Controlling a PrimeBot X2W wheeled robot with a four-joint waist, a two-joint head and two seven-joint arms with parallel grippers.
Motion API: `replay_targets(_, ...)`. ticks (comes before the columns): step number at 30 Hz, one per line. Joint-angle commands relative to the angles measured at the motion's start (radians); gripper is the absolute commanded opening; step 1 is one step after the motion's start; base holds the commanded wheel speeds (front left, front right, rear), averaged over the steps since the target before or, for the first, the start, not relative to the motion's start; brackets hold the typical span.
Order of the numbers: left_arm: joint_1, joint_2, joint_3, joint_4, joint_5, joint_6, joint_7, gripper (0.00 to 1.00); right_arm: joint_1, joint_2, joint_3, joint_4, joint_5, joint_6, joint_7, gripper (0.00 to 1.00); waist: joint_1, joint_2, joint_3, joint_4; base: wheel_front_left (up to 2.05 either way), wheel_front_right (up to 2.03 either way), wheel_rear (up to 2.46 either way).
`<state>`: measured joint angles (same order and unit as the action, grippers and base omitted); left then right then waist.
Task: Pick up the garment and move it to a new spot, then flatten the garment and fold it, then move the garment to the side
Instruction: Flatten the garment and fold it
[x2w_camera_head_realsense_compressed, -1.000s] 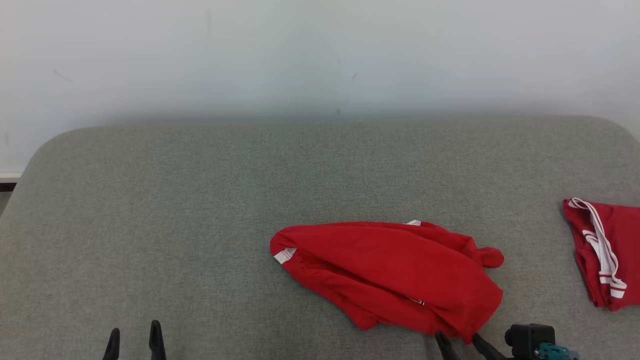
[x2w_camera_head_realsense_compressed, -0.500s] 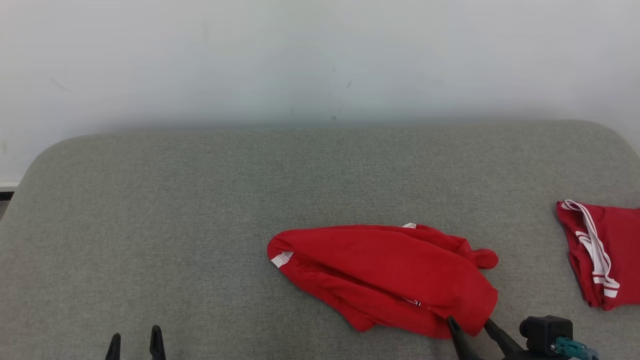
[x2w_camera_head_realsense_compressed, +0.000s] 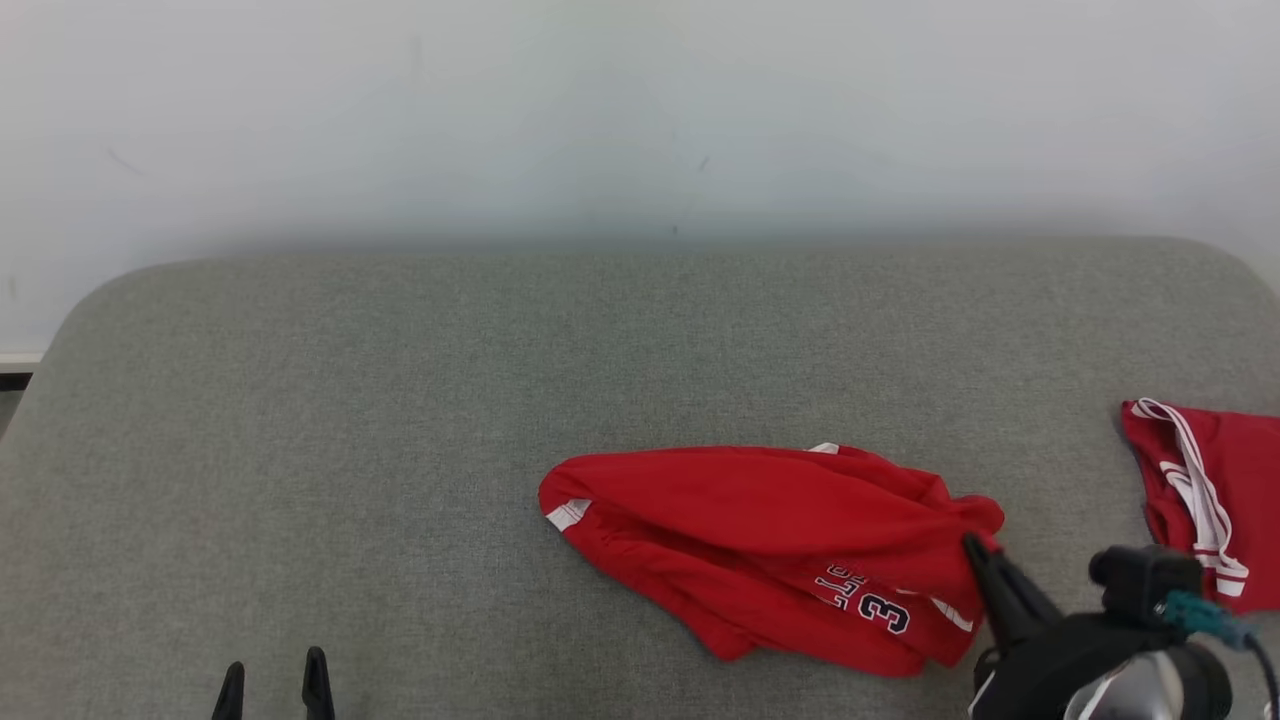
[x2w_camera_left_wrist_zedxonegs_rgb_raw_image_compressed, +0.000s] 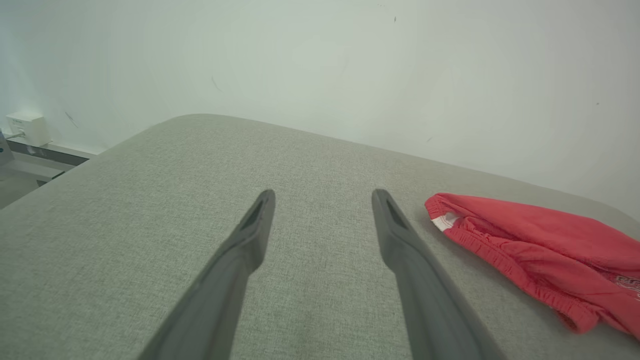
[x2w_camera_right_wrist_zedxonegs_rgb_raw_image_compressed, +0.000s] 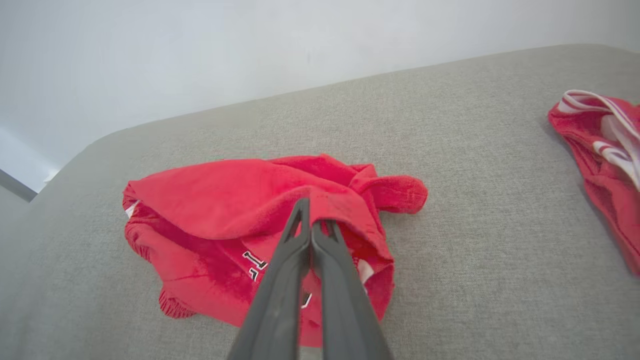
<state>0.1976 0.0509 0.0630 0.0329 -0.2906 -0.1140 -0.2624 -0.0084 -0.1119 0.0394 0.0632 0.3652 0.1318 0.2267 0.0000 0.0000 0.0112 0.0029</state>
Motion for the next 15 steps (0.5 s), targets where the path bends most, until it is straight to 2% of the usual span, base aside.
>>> replay_targets(1, -0.009, -0.001, 0.003, -0.006, 0.004, 0.003, -0.003, 1.00, -0.028, -0.007, -0.013, -0.003, -0.002, -0.002, 0.000, 0.00, 0.0000, 0.0000, 0.008, 0.002, 0.00, 0.00, 0.00)
replay_targets(6, -0.024, -0.001, 0.009, -0.017, 0.005, 0.002, -0.003, 1.00, -0.151, -0.021, -0.077, 0.045, 0.023, -0.002, 0.024, 0.00, 0.0000, 0.0000, 0.042, 0.008, 0.00, 0.00, 0.00)
replay_targets(15, -0.071, -0.001, -0.004, -0.030, 0.012, -0.004, -0.003, 1.00, -0.371, 0.000, -0.195, 0.276, 0.044, -0.002, 0.048, 0.00, 0.0000, 0.0000, 0.115, 0.052, 0.00, 0.00, 0.00)
